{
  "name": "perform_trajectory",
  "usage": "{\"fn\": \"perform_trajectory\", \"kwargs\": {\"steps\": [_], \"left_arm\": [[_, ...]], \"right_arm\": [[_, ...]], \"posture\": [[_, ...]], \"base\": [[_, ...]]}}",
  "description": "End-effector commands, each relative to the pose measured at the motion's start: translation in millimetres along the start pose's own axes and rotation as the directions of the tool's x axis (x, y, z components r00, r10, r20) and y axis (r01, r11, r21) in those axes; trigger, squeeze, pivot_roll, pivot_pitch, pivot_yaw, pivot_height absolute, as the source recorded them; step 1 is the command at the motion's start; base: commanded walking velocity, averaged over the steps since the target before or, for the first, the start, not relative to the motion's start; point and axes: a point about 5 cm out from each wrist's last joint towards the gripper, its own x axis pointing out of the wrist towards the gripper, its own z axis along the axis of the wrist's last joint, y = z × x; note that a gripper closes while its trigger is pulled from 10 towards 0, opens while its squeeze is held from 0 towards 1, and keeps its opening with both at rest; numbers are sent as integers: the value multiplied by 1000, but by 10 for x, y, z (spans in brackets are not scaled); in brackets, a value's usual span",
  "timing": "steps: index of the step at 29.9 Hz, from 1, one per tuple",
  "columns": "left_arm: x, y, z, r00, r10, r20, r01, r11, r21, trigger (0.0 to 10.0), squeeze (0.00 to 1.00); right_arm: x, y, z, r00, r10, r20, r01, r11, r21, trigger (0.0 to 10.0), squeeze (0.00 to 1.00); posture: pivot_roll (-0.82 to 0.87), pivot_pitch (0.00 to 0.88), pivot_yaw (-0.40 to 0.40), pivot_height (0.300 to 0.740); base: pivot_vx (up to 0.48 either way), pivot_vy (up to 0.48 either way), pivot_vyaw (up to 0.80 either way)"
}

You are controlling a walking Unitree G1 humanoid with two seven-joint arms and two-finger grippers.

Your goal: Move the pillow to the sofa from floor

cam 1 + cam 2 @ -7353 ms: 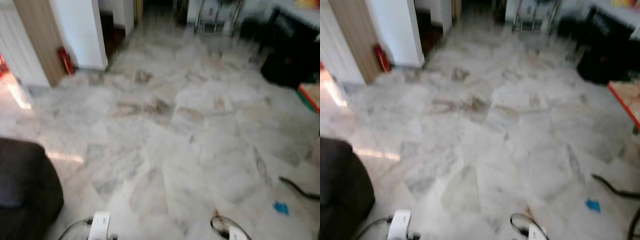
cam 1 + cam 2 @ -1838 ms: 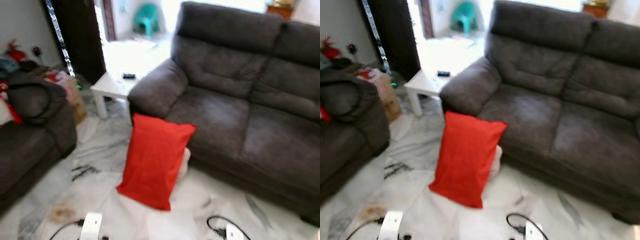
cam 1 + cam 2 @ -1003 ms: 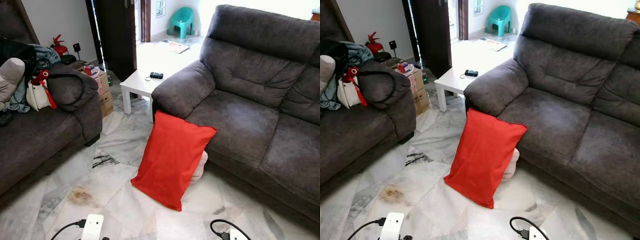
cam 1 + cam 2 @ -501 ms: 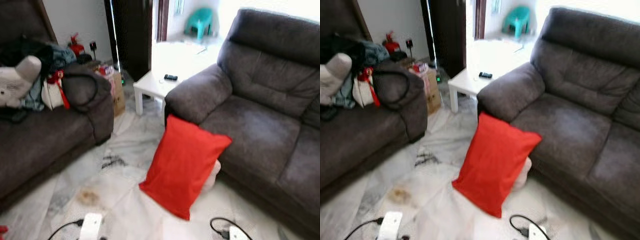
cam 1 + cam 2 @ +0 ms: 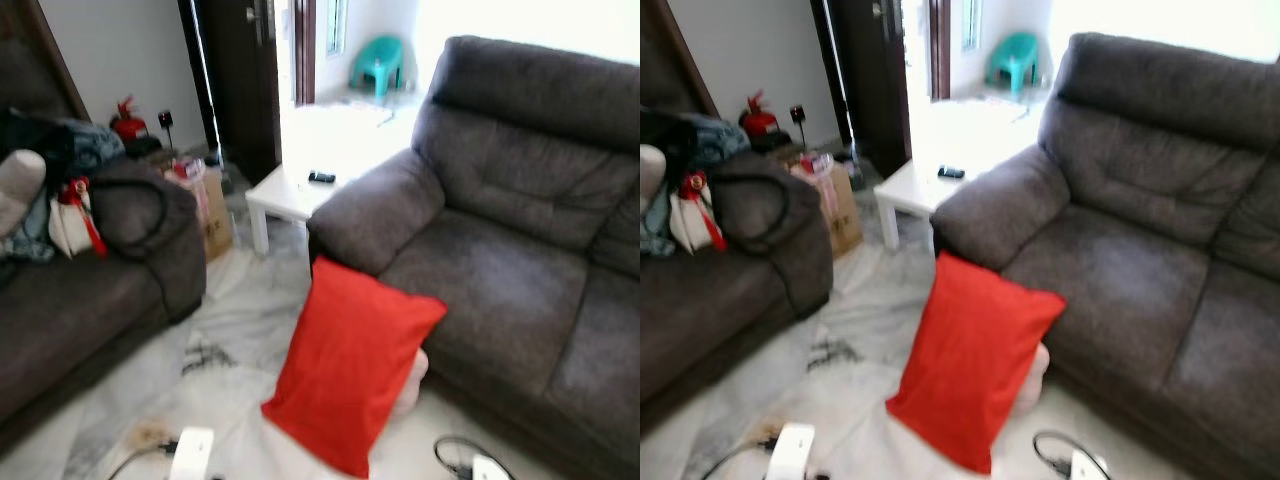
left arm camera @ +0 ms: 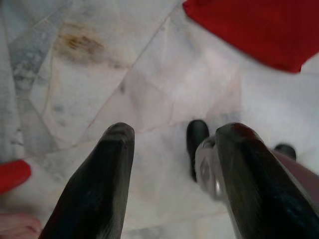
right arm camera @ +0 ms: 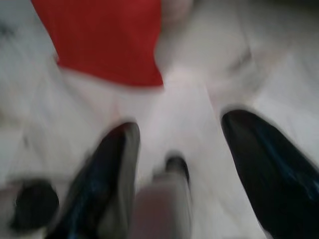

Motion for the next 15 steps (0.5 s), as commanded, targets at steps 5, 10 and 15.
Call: {"fn": "perform_trajectory", "kwargs": {"steps": [5, 10, 15], "left_arm": [[-2, -40, -28, 1000, -14, -11, 14, 1000, -12, 10000, 0], [-8, -18, -62, 1000, -12, -19, 11, 1000, -13, 10000, 0], [-11, -2, -79, 1000, -9, -25, 8, 1000, -13, 10000, 0]], "right_arm": [[-16, -111, 36, 999, -28, 14, 29, 1000, -12, 10000, 0], [-16, -109, 36, 1000, -25, 14, 25, 1000, -16, 10000, 0], [-16, -108, 38, 1000, -26, 17, 26, 1000, -16, 10000, 0]], "posture": [[15, 0, -59, 740], [16, 0, -59, 740], [18, 0, -60, 740]], "base": [[324, 0, 0], [330, 0, 0], [335, 0, 0]]}}
